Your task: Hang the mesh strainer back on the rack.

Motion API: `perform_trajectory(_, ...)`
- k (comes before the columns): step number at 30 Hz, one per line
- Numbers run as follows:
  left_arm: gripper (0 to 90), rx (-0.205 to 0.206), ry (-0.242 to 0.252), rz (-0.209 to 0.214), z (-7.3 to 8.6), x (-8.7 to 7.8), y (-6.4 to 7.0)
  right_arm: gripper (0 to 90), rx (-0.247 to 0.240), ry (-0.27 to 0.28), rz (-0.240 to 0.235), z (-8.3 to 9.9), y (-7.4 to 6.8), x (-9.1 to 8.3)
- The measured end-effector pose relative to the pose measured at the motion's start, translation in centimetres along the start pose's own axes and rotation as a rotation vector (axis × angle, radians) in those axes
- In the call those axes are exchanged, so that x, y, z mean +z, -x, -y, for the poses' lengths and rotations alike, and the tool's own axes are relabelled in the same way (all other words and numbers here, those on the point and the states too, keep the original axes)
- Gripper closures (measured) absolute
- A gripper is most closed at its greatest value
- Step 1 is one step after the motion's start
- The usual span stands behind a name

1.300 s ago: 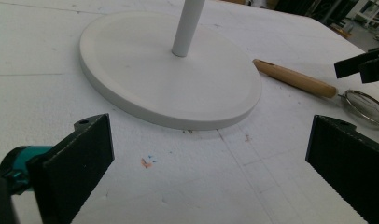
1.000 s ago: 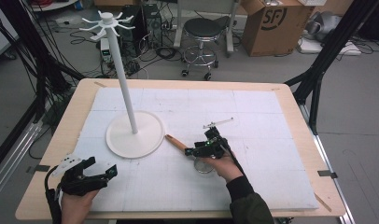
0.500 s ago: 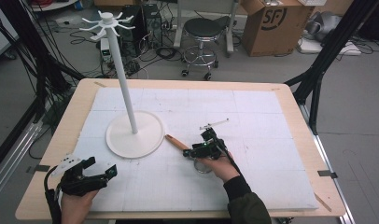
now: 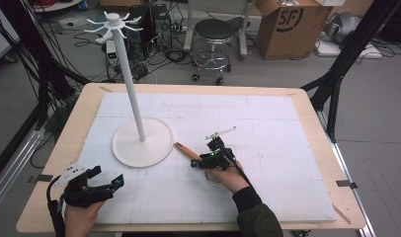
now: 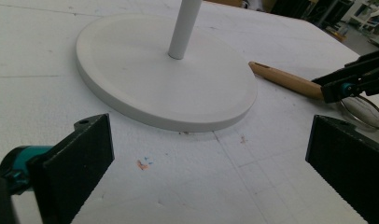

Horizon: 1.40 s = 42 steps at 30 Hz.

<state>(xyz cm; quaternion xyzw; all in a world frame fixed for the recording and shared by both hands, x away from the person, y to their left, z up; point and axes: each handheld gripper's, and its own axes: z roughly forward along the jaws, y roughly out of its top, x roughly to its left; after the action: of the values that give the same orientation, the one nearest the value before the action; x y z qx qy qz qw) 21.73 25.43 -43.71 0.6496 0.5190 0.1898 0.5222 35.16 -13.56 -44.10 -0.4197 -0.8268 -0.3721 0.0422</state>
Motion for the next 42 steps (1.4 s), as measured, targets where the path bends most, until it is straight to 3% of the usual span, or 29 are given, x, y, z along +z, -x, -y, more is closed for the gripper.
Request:
perform_trajectory(3, 1.6, 0.003, -0.001, 0.0, 0.0, 0.0, 0.0, 49.0, -0.029, -0.006, 0.02, 0.0, -0.2, 0.0)
perform_trajectory(7, 1.6, 0.005, -0.002, 0.004, 0.0, 0.1, 0.1, 52.7, -0.142, -0.011, 0.098, 0.2, -1.1, 0.3)
perform_trajectory(14, 1.6, 0.012, -0.003, 0.005, 0.0, 0.1, 0.2, 61.1, -0.22, -0.015, 0.181, 0.4, -1.9, 0.6)
perform_trajectory(21, 1.6, 0.009, -0.002, 0.004, 0.0, 0.3, 0.4, 65.0, -0.225, -0.021, 0.172, 0.4, -1.7, 0.6)
perform_trajectory(29, 1.6, 0.011, -0.004, 0.005, 0.0, 0.2, 0.4, 65.8, -0.226, -0.032, 0.202, 0.3, -1.9, 0.7)
perform_trajectory(34, 1.6, 0.013, -0.004, 0.004, 0.0, 0.2, 0.4, 66.6, -0.234, -0.078, 0.202, -0.3, -2.0, 0.8)
perform_trajectory(42, 1.6, 0.017, -0.009, 0.005, 0.0, 0.3, 0.5, 67.5, -0.227, -0.246, 0.252, -2.4, -3.0, 1.4)
